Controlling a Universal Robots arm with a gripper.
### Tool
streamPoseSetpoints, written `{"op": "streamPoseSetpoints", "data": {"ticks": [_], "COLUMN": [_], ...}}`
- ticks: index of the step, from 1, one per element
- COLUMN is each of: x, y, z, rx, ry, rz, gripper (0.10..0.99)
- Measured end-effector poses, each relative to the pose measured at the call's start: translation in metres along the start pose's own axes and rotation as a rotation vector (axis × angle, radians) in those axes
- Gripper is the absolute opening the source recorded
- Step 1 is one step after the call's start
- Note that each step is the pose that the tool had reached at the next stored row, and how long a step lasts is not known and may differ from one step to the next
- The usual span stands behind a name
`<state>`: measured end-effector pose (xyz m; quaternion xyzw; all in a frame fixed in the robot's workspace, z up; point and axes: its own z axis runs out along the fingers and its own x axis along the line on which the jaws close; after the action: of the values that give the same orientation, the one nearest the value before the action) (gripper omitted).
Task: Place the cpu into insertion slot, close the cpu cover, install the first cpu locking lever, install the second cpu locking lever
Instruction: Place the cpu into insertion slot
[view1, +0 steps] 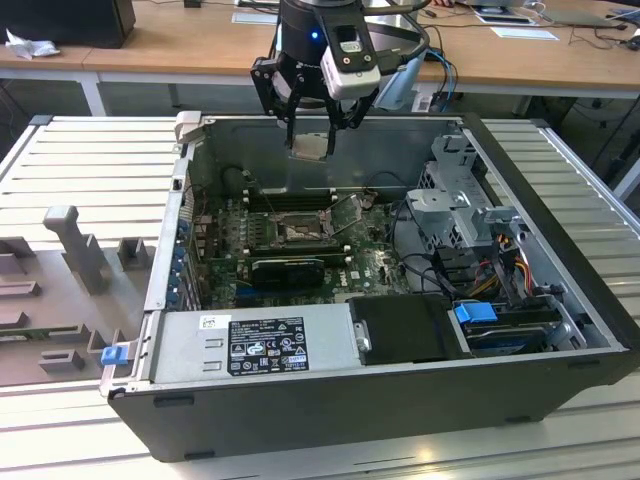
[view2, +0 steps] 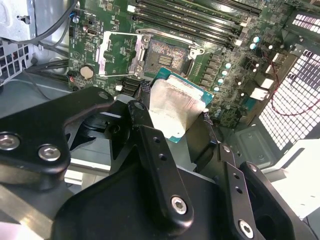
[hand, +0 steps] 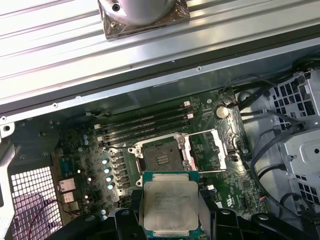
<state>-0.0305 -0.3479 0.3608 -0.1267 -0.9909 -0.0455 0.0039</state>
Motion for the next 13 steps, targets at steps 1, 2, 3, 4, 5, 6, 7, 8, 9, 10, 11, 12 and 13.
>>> {"op": "streamPoseSetpoints", "data": {"ticks": [1,2,3,4,5,6,7,8,9,10,11,12,13], "x": [0.0000,0.0000,0.0000,0.0000,0.0000,0.0000,0.0000,0.0000,0.0000,0.0000,0.0000,0.0000,0.0000], "y": [0.0000,0.0000,0.0000,0.0000,0.0000,0.0000,0.0000,0.0000,0.0000,0.0000,0.0000,0.0000,0.0000], "z": [0.0000,0.0000,0.0000,0.0000,0.0000,0.0001,0.0000,0.0000,0.0001,0.0001,0.0001,0.0002,0.0002], "rx": [0.000,0.000,0.000,0.000,0.000,0.000,0.000,0.000,0.000,0.000,0.000,0.000,0.000], "ry": [-0.0002,-0.0003,-0.0005,-0.0007,-0.0008,-0.0009,-0.0011,-0.0012,-0.0012,-0.0015,-0.0017,-0.0018,-0.0019], "rz": [0.002,0.003,0.006,0.007,0.008,0.010,0.011,0.013,0.014,0.016,0.018,0.019,0.020], "gripper": [0.529,0.529,0.529,0.529,0.529,0.529,0.529,0.529,0.529,0.529,0.529,0.529,0.529]}}
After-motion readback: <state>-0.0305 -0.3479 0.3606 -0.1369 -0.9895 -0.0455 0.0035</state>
